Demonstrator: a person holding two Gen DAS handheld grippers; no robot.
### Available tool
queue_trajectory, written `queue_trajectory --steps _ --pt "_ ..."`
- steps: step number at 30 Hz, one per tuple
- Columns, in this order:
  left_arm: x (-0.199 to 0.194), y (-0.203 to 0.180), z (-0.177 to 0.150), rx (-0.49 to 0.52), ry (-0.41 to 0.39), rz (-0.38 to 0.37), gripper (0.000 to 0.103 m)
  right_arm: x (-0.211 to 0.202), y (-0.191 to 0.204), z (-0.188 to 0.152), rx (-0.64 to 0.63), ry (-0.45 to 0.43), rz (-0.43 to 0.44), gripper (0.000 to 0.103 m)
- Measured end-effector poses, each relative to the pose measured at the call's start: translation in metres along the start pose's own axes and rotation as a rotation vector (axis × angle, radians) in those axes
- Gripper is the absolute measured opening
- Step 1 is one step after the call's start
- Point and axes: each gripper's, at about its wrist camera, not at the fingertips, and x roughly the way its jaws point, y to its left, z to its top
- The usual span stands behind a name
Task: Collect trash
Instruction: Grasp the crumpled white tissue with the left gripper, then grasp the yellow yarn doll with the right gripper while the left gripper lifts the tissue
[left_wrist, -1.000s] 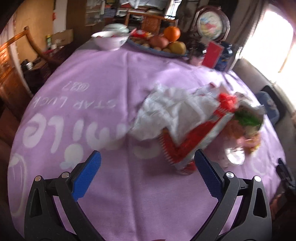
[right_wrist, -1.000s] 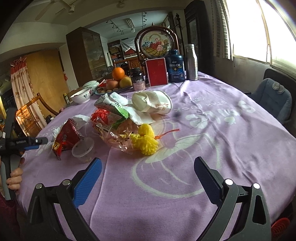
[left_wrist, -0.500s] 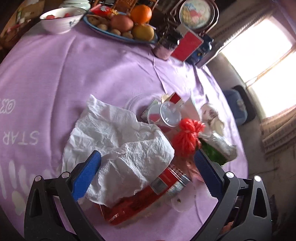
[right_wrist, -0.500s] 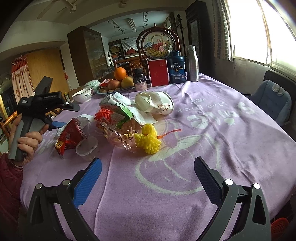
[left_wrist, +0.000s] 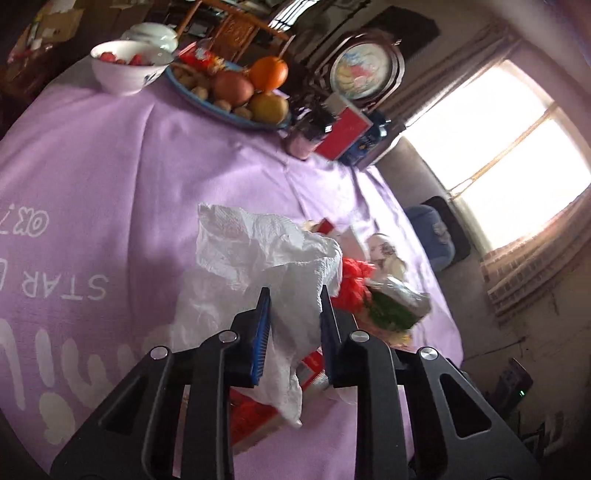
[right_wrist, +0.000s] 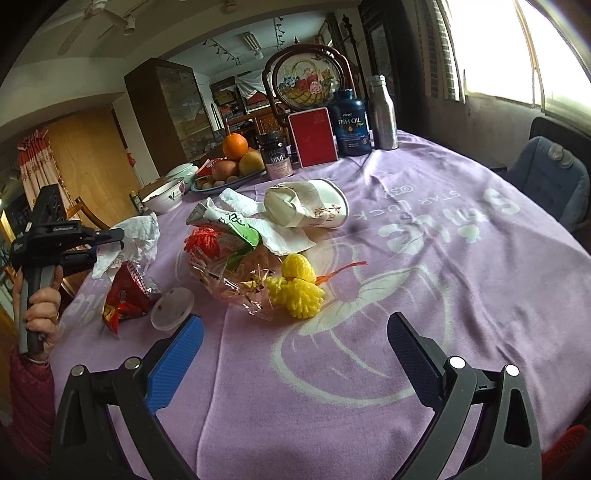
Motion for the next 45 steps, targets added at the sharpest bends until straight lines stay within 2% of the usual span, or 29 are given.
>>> queue_trajectory --steps 8,13,19,22,25,28,30,34,35,36,37,38,45 --pt "-0.018 -0.015 -0.010 0.043 -0.059 -0.052 0.025 0.017 0.014 0.015 -0.031 0.017 0.011 0.097" --pt "-0.028 -0.028 -0.022 0.104 -0.081 -0.081 0.025 0.045 0.023 0.021 -0.085 0.089 -0.056 0.096" --pt "-0.033 -0.031 -0.026 0.117 -0.084 -0.135 0.024 0.079 0.024 0.027 -0.101 0.194 -0.073 0.086" --pt "-0.036 -0.033 -0.027 0.127 -0.088 -0.149 0.024 0.080 0.022 0.031 -0.116 0.193 -0.071 0.085" --pt "-0.038 -0.034 -0.029 0.135 -0.094 -0.153 0.024 0.064 0.011 0.040 -0.092 0.142 -0.048 0.085" --pt "-0.039 -0.035 -0.030 0.138 -0.093 -0.155 0.025 0.053 -0.007 0.048 -0.046 0.100 -0.086 0.085" --pt "-0.038 -0.036 -0.031 0.141 -0.093 -0.150 0.025 0.061 -0.011 0.049 -0.039 0.118 -0.093 0.085" --pt "-0.039 -0.035 -0.031 0.142 -0.105 -0.130 0.024 0.092 0.002 0.042 -0.096 0.209 -0.075 0.069" --pt "-0.039 -0.034 -0.031 0.141 -0.105 -0.129 0.024 0.098 0.005 0.041 -0.100 0.224 -0.071 0.059" --pt "-0.038 -0.033 -0.030 0.139 -0.103 -0.130 0.025 0.103 0.006 0.039 -0.098 0.240 -0.063 0.043" --pt "-0.038 -0.034 -0.030 0.139 -0.101 -0.131 0.024 0.107 0.005 0.038 -0.090 0.252 -0.048 0.034" --pt "-0.038 -0.034 -0.030 0.138 -0.101 -0.128 0.024 0.107 0.002 0.037 -0.072 0.259 -0.030 0.029" --pt "-0.039 -0.038 -0.032 0.161 -0.111 -0.125 0.024 0.050 -0.018 0.041 0.033 0.100 0.027 0.028"
